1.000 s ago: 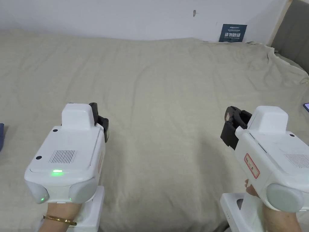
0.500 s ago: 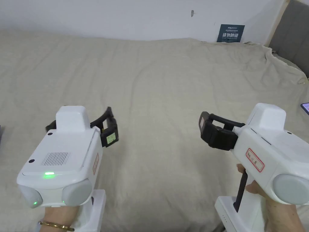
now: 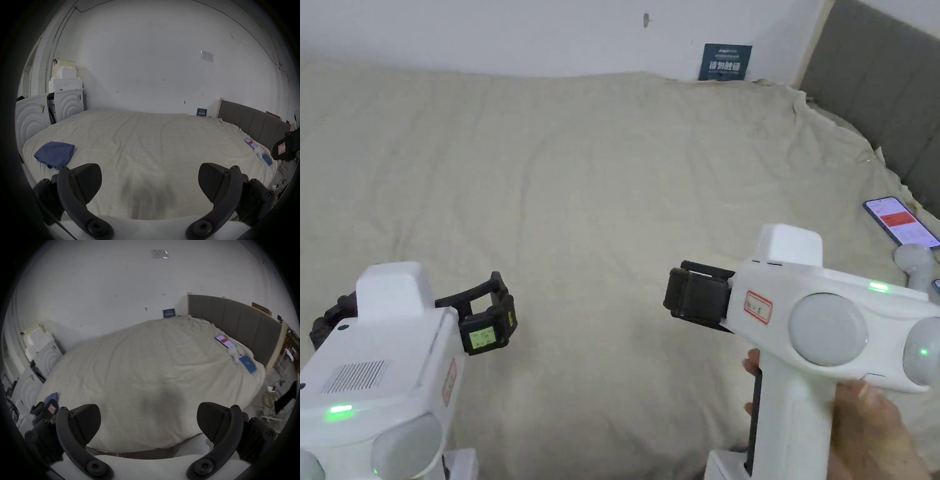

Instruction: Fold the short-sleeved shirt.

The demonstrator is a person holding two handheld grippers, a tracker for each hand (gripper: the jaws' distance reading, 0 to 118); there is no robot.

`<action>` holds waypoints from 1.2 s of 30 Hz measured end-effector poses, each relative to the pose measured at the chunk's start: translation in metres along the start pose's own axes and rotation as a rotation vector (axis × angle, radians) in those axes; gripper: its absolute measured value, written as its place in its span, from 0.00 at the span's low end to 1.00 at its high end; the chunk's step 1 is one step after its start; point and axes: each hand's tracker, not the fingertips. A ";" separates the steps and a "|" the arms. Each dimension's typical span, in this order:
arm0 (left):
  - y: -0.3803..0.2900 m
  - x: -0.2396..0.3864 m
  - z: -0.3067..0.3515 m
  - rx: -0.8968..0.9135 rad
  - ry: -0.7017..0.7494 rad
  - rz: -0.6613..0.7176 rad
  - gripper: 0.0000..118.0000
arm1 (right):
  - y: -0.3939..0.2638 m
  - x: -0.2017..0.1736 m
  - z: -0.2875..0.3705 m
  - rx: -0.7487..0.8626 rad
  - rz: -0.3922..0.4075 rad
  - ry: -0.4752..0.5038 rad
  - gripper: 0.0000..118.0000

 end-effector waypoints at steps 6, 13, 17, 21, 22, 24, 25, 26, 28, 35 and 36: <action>-0.014 0.002 -0.004 -0.030 -0.004 -0.024 1.00 | -0.011 -0.004 0.002 -0.015 0.002 -0.029 0.99; -0.024 -0.004 -0.020 -0.077 -0.009 -0.016 1.00 | -0.001 0.006 -0.031 -0.056 -0.093 -0.087 0.99; -0.028 -0.011 -0.039 -0.132 -0.003 0.018 1.00 | -0.005 0.017 -0.063 -0.025 0.059 -0.115 0.99; -0.028 -0.019 -0.072 -0.180 0.013 0.046 1.00 | -0.008 -0.013 -0.081 -0.077 0.131 -0.148 0.99; -0.027 -0.021 -0.082 -0.192 0.018 0.051 1.00 | -0.007 -0.009 -0.095 -0.087 0.130 -0.133 0.99; -0.025 -0.025 -0.106 -0.220 0.039 0.052 1.00 | -0.004 -0.004 -0.125 -0.107 0.104 -0.082 0.99; -0.023 -0.027 -0.120 -0.230 0.047 0.051 1.00 | -0.002 -0.001 -0.140 -0.107 0.086 -0.054 0.99; -0.023 -0.029 -0.134 -0.244 0.061 0.053 1.00 | 0.001 0.001 -0.156 -0.104 0.070 -0.045 0.99; -0.021 -0.032 -0.165 -0.286 0.082 0.056 1.00 | 0.009 0.003 -0.188 -0.089 0.054 -0.054 0.99; -0.023 -0.039 -0.261 -0.383 0.161 0.051 1.00 | 0.029 -0.008 -0.287 -0.034 0.136 -0.179 0.99; -0.024 -0.040 -0.270 -0.404 0.174 0.057 1.00 | 0.031 -0.016 -0.287 -0.042 0.153 -0.183 0.99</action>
